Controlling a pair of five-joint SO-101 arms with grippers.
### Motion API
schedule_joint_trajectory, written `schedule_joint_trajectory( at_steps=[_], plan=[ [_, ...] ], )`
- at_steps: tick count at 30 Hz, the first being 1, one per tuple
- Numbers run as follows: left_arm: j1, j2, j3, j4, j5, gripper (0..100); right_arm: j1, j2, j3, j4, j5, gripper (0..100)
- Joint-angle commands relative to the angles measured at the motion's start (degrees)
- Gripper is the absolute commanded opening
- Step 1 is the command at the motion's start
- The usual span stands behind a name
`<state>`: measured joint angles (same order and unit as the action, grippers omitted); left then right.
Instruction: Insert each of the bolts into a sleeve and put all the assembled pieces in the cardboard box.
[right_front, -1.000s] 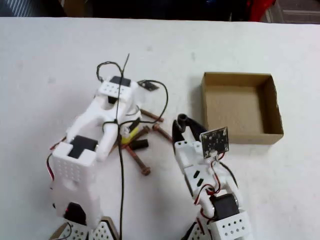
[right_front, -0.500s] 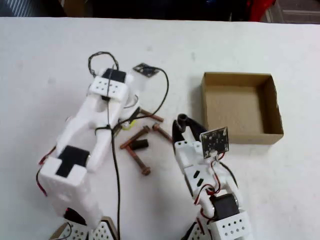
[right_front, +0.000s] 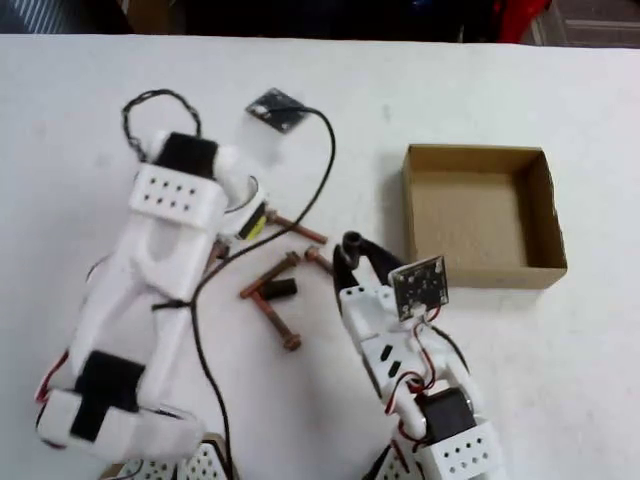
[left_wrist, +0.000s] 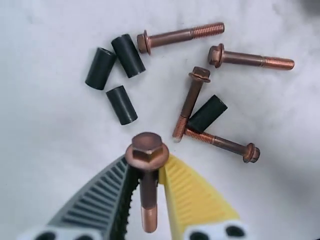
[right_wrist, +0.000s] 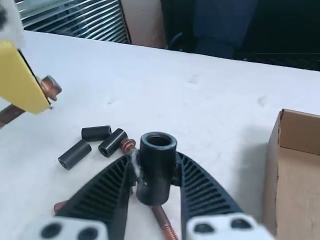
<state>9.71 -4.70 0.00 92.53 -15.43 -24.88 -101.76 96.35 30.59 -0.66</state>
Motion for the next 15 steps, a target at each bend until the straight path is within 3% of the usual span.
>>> schedule_joint_trajectory(
  at_steps=[1, 12, 15],
  plan=[
    [-0.31, -6.9, -0.09, 0.53, -0.44, 2, -1.89, -1.01, 0.53, 0.04, -0.62, 1.7],
    [0.31, -19.3, 4.48, 0.09, 0.18, 2, -7.43, -1.27, 0.53, -4.53, -0.26, 1.7],
    [0.31, -22.64, 4.4, -0.26, 6.77, 2, -7.43, -1.27, 0.53, -6.73, -0.62, 1.7]
  ],
)
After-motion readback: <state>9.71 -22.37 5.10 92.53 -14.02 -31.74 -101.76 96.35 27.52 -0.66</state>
